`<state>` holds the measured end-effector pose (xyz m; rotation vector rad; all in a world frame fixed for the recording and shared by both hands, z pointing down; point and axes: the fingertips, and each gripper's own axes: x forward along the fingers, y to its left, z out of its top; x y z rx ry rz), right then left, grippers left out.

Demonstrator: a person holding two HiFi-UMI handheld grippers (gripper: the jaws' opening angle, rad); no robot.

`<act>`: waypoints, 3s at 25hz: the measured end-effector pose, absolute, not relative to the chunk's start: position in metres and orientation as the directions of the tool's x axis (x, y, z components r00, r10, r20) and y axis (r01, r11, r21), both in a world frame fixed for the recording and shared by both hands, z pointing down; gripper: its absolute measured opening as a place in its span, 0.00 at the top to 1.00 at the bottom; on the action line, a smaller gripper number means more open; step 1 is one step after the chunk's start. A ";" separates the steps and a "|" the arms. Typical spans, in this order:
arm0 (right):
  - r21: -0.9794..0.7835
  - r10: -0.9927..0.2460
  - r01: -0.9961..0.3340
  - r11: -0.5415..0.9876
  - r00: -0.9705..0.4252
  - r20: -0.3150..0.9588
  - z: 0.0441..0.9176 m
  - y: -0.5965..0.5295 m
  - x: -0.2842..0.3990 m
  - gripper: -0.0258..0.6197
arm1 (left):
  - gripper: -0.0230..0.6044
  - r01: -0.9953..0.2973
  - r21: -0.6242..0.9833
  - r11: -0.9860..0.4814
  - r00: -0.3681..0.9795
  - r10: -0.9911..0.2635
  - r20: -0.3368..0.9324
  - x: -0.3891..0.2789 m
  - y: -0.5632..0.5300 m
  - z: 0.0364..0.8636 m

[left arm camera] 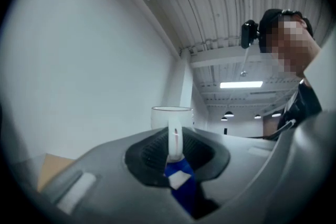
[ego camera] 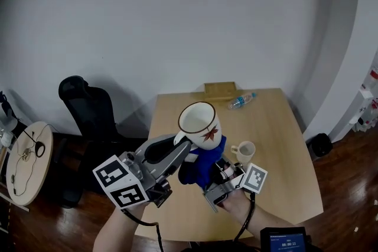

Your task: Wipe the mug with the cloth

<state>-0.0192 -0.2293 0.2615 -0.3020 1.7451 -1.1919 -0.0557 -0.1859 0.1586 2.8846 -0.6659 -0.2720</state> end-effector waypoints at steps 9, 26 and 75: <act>-0.812 -0.608 0.313 0.492 -0.544 -0.578 0.269 -0.200 0.001 0.83 | 0.87 -0.411 0.208 -0.887 0.893 -0.438 -0.101 -0.058 -0.193 0.174; 0.198 -0.635 -0.729 0.655 -0.673 -0.379 0.191 -0.132 0.009 0.83 | 0.87 -0.403 0.199 -0.894 0.913 -0.406 0.023 -0.056 -0.158 0.220; -0.339 -0.678 -0.840 0.423 -0.542 0.497 0.558 -0.142 0.106 0.83 | 0.87 -0.851 0.027 -0.525 0.498 -0.788 0.362 -0.102 -0.128 0.556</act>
